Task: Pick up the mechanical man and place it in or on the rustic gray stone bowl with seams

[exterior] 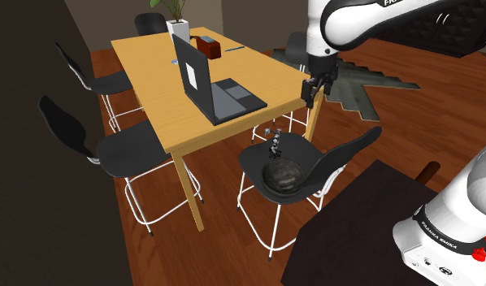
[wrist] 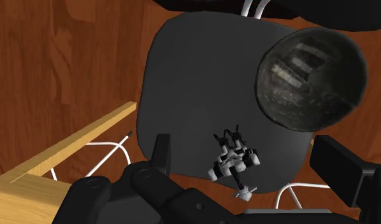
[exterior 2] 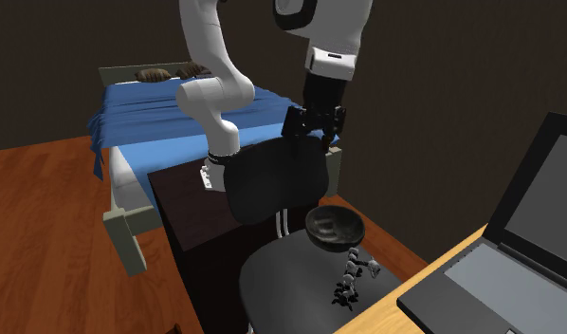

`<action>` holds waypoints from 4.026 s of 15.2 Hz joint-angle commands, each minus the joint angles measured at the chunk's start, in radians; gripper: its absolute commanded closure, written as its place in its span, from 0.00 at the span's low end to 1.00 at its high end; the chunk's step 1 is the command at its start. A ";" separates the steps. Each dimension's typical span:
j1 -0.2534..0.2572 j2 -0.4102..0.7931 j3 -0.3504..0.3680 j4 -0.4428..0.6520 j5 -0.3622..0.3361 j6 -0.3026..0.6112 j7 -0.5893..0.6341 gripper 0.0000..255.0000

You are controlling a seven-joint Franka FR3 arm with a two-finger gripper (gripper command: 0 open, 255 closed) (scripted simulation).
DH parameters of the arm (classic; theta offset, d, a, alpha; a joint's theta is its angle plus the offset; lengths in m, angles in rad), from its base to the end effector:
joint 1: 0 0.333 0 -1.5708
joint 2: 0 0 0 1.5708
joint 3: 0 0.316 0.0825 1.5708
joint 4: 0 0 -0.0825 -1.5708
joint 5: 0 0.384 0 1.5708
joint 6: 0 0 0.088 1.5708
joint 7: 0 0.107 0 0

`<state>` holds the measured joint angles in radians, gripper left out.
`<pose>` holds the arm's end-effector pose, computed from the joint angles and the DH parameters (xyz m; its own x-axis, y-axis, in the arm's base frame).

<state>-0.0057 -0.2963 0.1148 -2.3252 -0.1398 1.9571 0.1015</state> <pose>0.4462 0.0413 0.4504 0.9966 0.0537 -0.0622 0.0633 -0.9843 0.1651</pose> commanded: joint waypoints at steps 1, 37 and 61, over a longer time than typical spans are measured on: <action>-0.002 0.091 0.010 0.042 -0.016 0.039 0.021 0.00; 0.060 0.862 0.011 0.559 -0.188 0.184 0.195 1.00; 0.053 0.733 0.029 0.601 -0.149 0.019 0.145 1.00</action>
<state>0.0480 0.4468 0.1431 -1.7283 -0.2918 1.9893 0.2515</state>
